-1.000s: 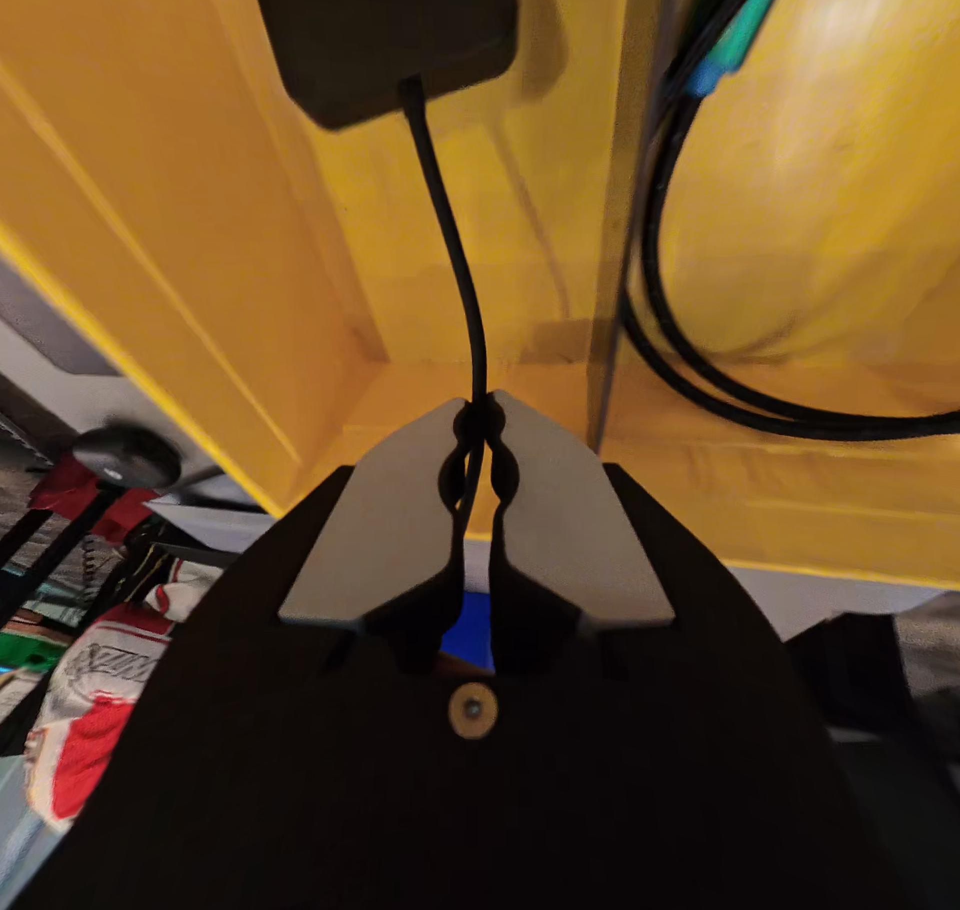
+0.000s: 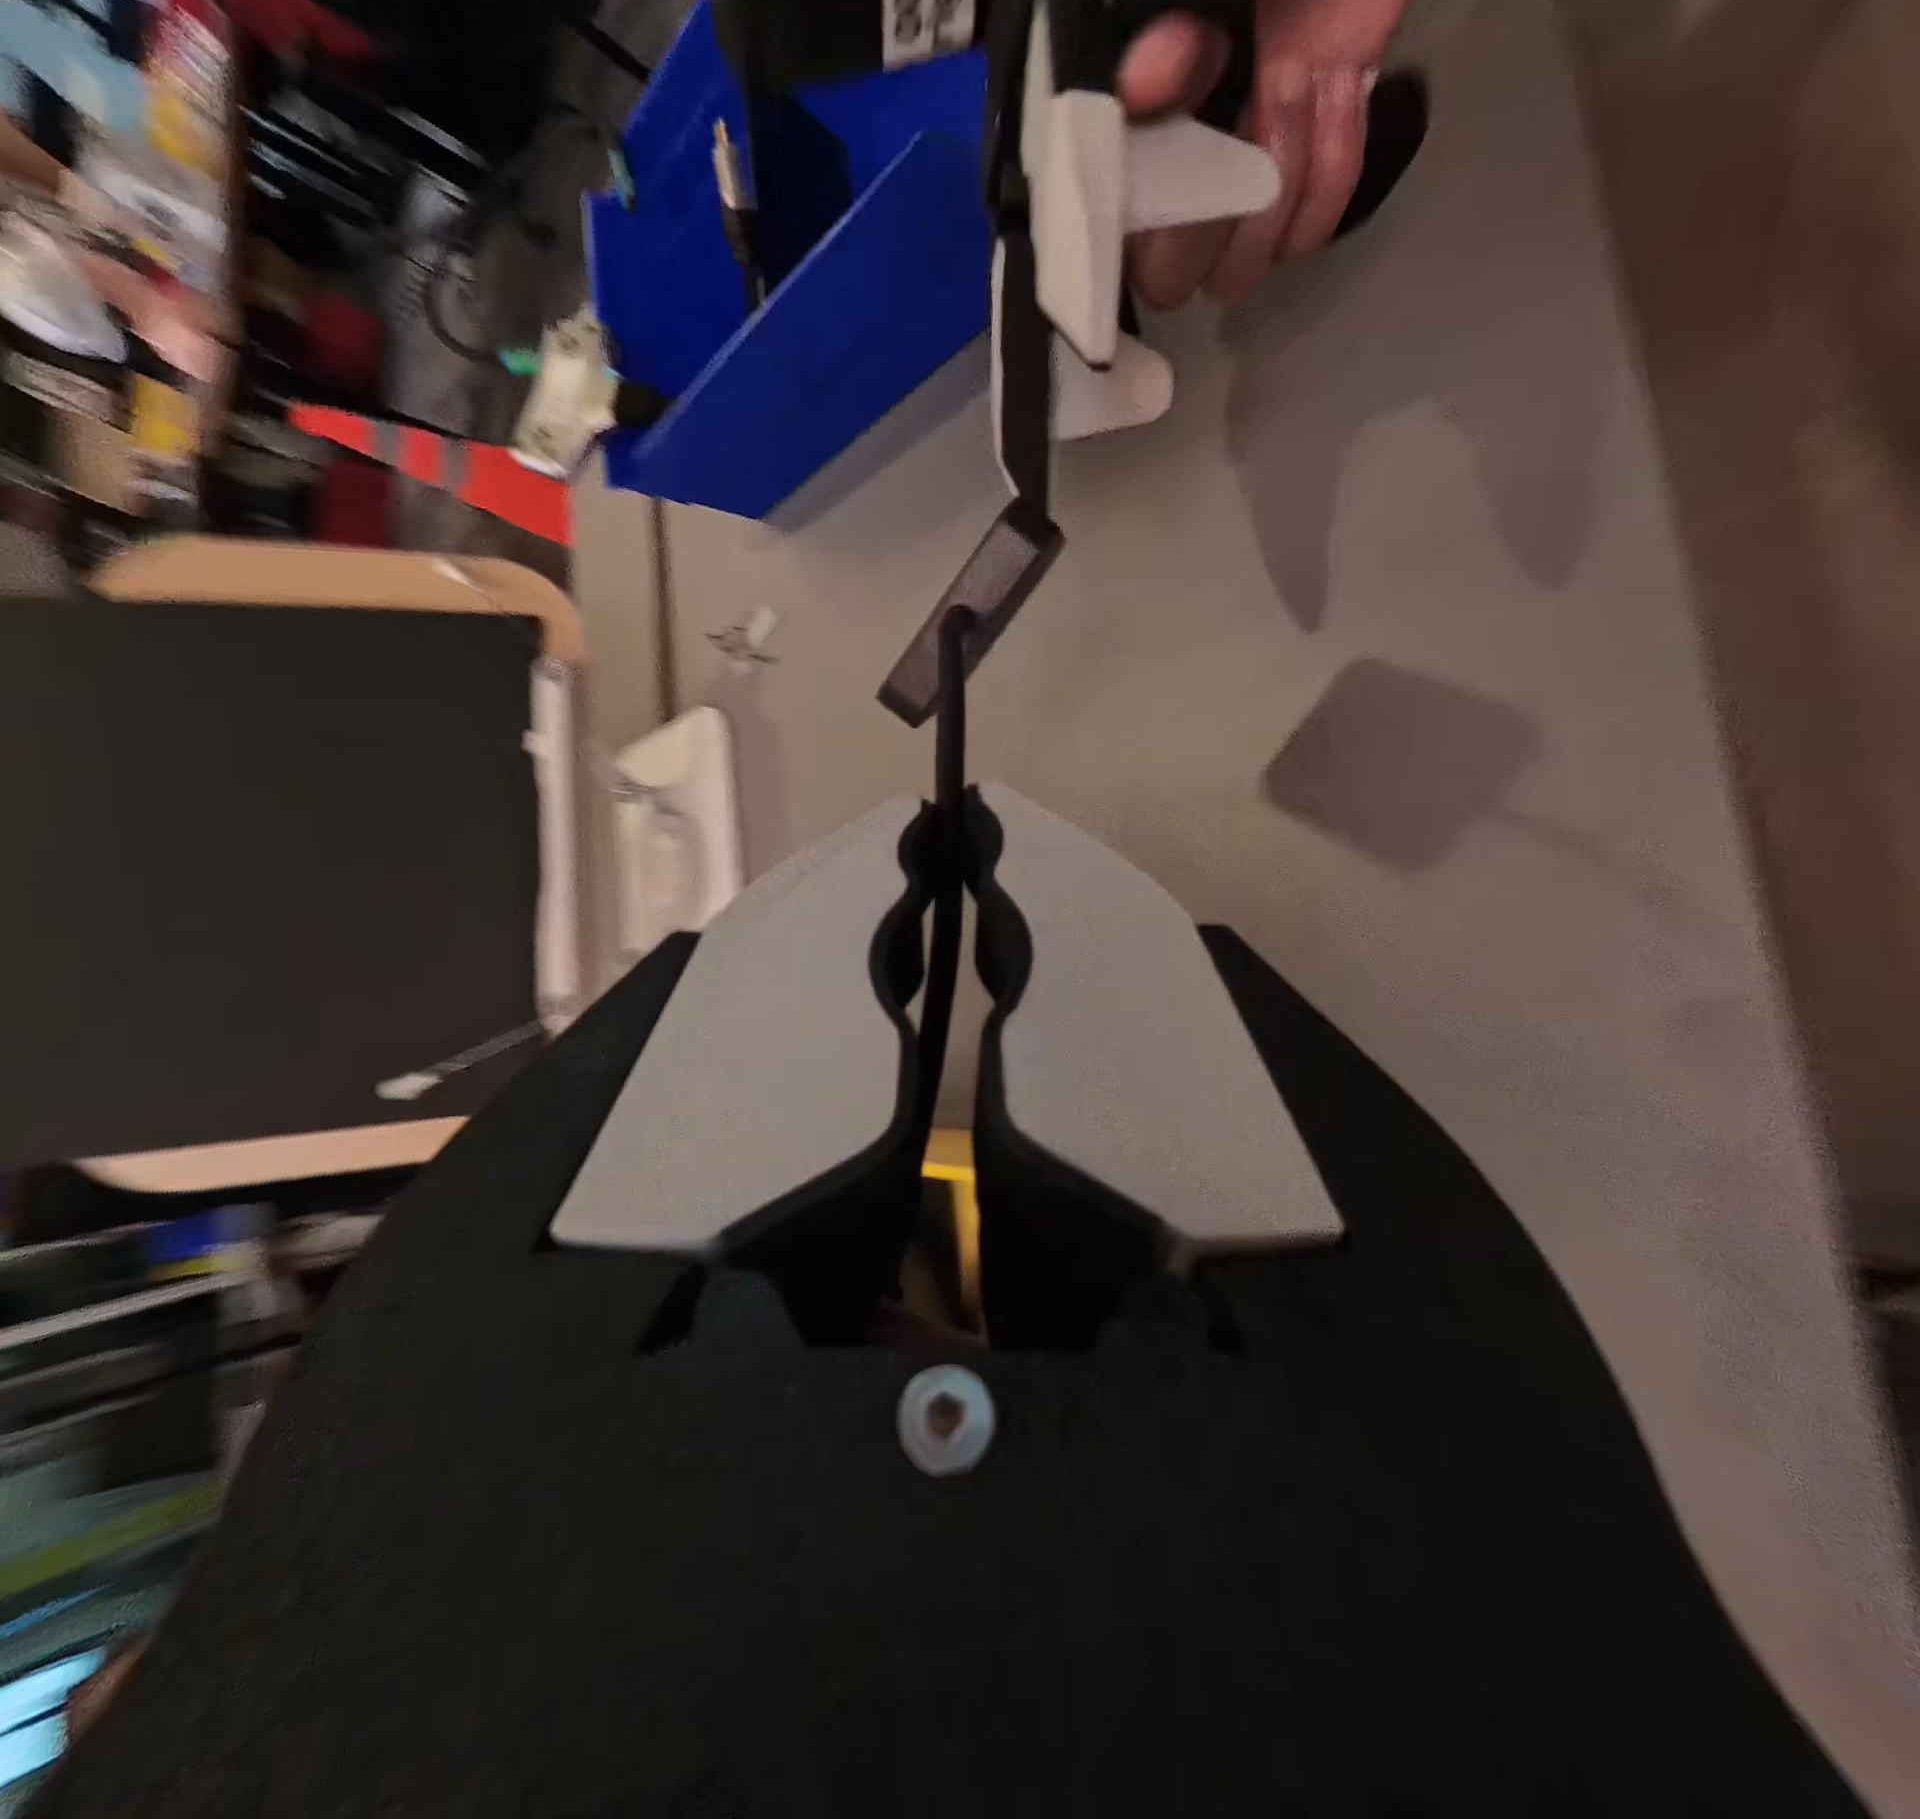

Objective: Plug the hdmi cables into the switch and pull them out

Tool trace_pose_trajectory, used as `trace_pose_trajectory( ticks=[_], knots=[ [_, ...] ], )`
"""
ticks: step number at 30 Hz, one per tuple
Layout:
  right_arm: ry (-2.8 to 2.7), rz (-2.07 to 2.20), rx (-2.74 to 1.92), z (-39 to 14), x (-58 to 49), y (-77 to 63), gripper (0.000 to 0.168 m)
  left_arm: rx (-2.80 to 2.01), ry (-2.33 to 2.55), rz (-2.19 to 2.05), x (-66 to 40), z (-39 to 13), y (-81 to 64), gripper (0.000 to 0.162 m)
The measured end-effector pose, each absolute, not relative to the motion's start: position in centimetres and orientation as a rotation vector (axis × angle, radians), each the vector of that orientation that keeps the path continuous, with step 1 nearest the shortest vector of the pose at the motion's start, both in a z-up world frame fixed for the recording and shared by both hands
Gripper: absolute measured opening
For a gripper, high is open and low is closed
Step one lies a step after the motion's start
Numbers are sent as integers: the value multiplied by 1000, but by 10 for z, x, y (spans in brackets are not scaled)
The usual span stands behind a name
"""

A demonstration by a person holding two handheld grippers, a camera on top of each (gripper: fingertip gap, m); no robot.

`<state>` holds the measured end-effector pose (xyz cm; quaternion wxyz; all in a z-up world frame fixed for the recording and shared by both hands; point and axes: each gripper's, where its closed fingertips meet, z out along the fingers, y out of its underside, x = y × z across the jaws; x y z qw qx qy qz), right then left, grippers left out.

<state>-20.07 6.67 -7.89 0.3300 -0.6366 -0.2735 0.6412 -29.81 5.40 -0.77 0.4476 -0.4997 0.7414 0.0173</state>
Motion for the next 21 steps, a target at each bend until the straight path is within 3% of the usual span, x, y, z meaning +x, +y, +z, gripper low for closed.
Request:
trace_pose_trajectory(
  ticks=[4, 8, 15, 18, 21],
  knots=[
    [-665, 2039, -1687, -88, -210, 63, 68, -1005, 1899, 341, -286, -16, 41, 4],
    [-607, 2393, -1545, -78, -216, 63, 61, -953, 1898, 338, -282, -18, 32, 4],
    [-613, 2555, -1392, -74, -229, 86, 37, -946, 1875, 311, -288, -18, 30, 4],
    [-697, 2699, -1167, -58, -221, 81, 17, -973, 1856, 302, -293, -14, 34, 4],
    [-781, 2733, -1129, -53, -220, 73, 13, -998, 1846, 337, -305, -16, 43, 3]
  ],
)
